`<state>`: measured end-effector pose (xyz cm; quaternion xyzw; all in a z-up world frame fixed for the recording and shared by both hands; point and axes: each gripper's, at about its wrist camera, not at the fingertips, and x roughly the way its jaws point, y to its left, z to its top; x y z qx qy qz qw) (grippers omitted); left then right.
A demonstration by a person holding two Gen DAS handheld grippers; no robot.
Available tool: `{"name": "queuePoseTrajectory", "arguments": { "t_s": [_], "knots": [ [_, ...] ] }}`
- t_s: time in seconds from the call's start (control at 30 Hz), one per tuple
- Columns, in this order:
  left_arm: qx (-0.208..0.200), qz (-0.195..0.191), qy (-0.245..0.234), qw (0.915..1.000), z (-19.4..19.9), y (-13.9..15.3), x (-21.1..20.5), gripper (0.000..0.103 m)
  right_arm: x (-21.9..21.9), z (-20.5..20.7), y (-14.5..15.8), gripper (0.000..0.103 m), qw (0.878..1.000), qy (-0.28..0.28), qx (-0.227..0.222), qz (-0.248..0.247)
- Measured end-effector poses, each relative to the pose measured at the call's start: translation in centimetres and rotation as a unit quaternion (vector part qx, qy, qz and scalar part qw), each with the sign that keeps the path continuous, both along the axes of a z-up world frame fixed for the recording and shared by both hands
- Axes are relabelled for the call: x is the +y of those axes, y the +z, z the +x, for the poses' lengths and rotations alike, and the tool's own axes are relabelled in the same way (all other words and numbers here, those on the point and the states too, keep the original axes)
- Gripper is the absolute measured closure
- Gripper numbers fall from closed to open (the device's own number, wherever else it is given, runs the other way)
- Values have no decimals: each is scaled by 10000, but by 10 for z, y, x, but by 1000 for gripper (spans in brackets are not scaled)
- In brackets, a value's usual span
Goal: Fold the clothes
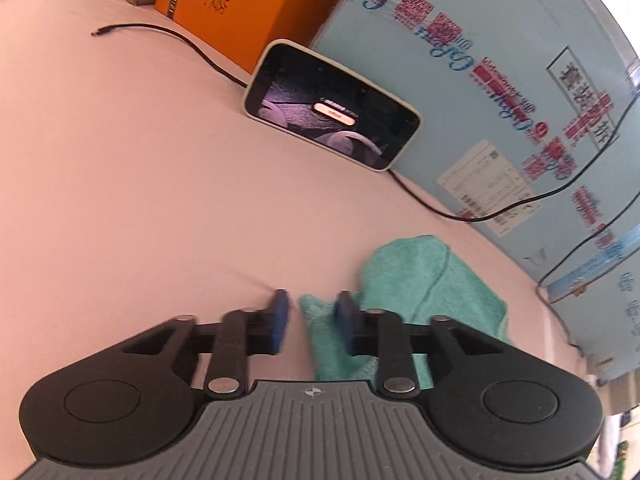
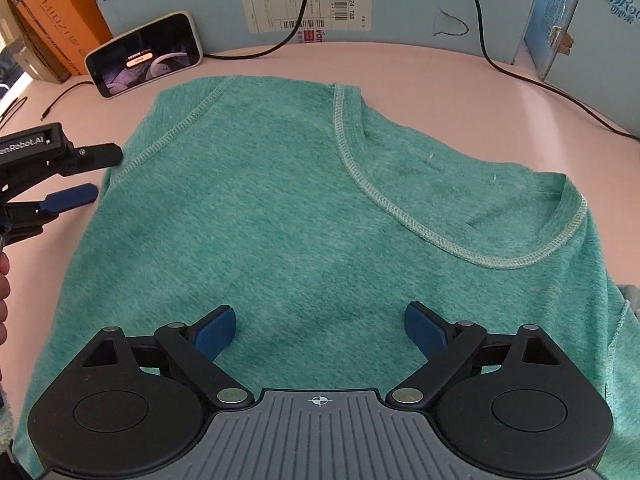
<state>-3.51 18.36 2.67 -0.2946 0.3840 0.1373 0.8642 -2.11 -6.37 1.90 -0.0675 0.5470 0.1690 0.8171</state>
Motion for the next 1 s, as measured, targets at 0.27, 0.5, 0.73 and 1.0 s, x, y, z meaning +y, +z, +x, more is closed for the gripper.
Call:
{"name": "queuePoseTrajectory", "arguments": {
  "t_s": [0.27,0.5,0.73,1.0],
  "knots": [
    [-22,155,-415,9990,5,7,-16,78,7,0,-4,1,9998,131,11,-143],
    [-41,-47,-842,9964,11,2,-23,98,9,-1,-5,0,9996,172,6,-209],
    [-234,316,-94,9992,1,19,18,99,4,-1,-2,0,9998,12,21,-186],
    [144,956,-218,9951,-10,29,21,98,3,-2,-3,0,9995,-81,24,-289]
  ]
}}
